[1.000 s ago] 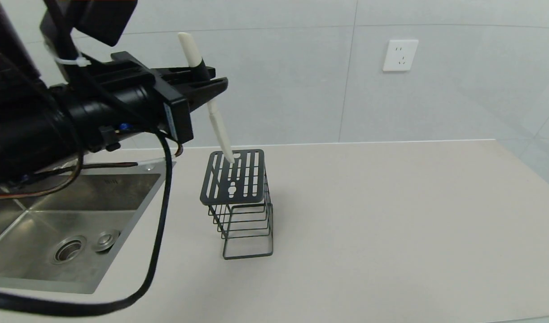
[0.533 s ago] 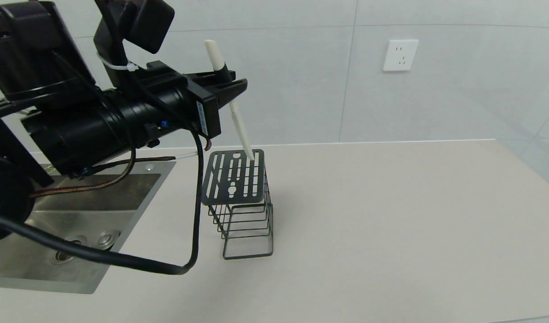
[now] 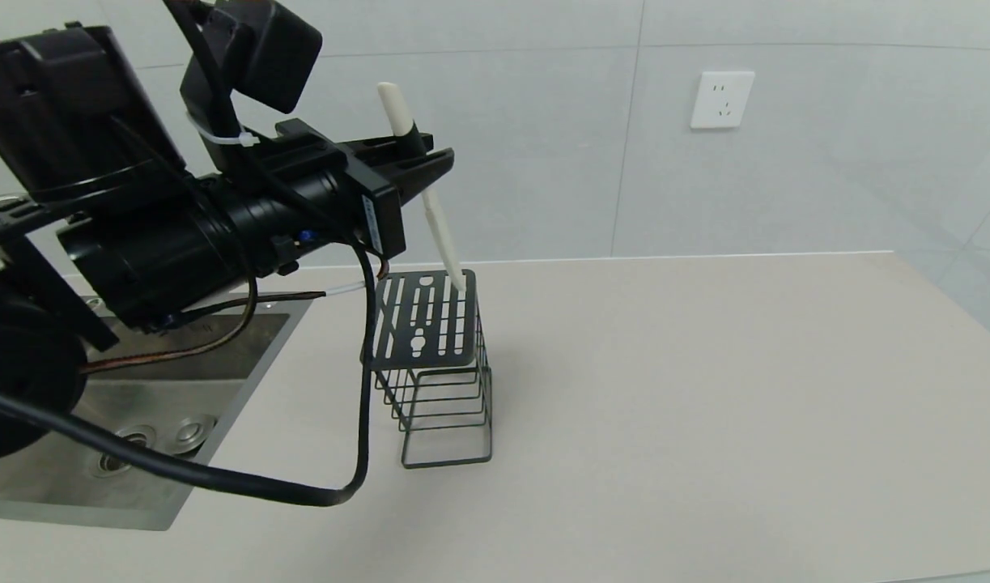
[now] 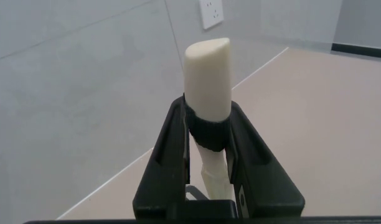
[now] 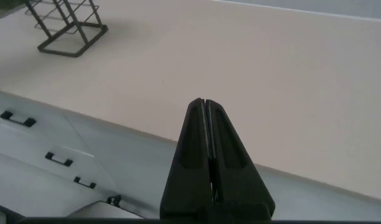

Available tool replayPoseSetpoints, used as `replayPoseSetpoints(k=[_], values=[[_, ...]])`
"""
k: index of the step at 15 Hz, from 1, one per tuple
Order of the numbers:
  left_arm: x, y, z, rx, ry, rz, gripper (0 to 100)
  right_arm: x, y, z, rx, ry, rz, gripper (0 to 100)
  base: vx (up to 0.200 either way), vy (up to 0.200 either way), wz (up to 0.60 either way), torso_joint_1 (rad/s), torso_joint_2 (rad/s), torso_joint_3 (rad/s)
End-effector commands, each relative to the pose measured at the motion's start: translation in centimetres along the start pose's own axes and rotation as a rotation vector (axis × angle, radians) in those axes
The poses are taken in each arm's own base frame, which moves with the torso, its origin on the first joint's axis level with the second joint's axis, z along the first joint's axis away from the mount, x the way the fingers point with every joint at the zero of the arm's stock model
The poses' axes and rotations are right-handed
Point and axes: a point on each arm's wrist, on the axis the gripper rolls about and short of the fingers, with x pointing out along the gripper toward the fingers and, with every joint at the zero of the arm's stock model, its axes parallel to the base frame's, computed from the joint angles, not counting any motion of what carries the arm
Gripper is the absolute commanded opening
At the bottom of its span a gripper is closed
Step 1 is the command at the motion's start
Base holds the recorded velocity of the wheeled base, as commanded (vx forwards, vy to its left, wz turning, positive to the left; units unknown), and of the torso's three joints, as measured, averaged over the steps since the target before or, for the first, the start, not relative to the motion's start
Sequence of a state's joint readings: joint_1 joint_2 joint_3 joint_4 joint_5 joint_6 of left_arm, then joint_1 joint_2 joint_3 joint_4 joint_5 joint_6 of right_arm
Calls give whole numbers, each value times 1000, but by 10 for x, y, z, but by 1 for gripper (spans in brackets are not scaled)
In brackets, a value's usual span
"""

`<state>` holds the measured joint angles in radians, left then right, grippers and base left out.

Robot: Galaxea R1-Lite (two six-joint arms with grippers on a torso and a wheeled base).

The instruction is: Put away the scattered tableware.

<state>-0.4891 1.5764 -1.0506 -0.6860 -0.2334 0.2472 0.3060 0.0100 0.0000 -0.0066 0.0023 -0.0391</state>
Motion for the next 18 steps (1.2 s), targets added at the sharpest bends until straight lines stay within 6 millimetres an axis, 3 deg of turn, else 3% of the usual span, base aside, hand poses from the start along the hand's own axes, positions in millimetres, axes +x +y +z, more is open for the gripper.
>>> replayPoseSetpoints(k=[1, 4, 14, 17, 18], values=[[6, -1, -8, -5, 14, -19, 0, -1, 0, -1, 33, -5, -5, 0, 0, 0, 0, 0, 0, 0], [17, -1, -20, -10, 40, -34, 0, -1, 0, -1, 70, -6, -17, 0, 0, 0, 0, 0, 0, 0], [18, 8, -10, 4, 9, -2, 0, 2, -1, 0, 71, 29, -44, 0, 0, 0, 0, 0, 0, 0], [17, 9, -7, 6, -3, -1, 0, 7, 3, 1, 70, 97, -252, 0, 0, 0, 0, 0, 0, 0], [17, 10, -7, 6, -4, 1, 0, 7, 3, 1, 41, 99, -243, 0, 0, 0, 0, 0, 0, 0]])
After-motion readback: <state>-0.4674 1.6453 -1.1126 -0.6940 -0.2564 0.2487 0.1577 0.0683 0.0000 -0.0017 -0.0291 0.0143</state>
